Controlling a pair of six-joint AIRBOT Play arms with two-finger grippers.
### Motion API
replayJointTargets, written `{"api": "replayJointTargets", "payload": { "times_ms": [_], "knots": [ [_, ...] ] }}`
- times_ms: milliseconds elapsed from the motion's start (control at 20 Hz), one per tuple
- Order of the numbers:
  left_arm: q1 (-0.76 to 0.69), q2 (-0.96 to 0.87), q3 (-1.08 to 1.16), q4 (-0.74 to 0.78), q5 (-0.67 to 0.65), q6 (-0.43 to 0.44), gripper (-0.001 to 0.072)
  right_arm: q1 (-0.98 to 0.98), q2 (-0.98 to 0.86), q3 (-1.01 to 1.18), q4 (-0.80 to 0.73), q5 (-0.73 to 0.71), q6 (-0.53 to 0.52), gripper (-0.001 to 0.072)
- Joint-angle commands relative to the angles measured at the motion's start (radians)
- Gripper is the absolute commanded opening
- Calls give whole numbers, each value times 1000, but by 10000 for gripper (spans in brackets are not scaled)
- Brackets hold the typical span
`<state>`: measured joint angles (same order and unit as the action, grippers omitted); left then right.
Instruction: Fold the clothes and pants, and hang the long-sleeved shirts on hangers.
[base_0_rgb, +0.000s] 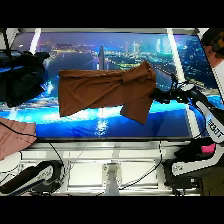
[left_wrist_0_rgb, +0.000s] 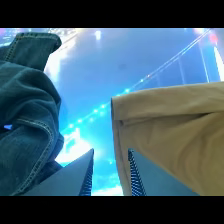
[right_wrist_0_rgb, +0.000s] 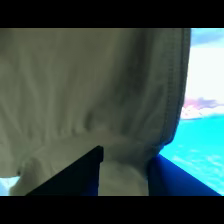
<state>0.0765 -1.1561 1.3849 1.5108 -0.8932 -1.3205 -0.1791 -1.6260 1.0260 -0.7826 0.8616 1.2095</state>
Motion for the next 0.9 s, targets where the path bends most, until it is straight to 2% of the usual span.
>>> {"api": "replayJointTargets", "payload": {
  "times_ms": [0, 50, 100, 150, 250, 500, 600, 700, 800, 850],
  "knots": [
    [0, 0, 0, 1, -8, 0, 245, 9, -16, -1, -7, 9, 38, 307],
    [0, 0, 0, 1, -9, 0, 246, 11, -16, 0, -8, 8, 31, 279],
    [0, 0, 0, 1, -9, 0, 245, 12, -16, 0, -8, 9, 27, 126],
    [0, 0, 0, 1, -11, 0, 245, 11, -15, 3, -11, 11, 27, 17],
    [7, 0, 0, 0, -43, 0, 245, 11, -5, 11, -43, 15, 26, 14],
    [147, 0, -43, -9, -266, 7, 246, 11, 67, 13, -207, 6, 26, 15],
    [226, 0, -125, -91, -308, 69, 251, 11, 75, 13, -224, 7, 26, 15],
    [283, 0, -237, -214, -318, 164, 338, 11, 76, 13, -225, 7, 26, 14],
    [291, 0, -348, -302, -317, 266, 452, 11, 76, 13, -225, 7, 26, 15],
    [283, 0, -400, -340, -317, 322, 482, 11, 76, 13, -224, 8, 26, 14]
  ]
}}
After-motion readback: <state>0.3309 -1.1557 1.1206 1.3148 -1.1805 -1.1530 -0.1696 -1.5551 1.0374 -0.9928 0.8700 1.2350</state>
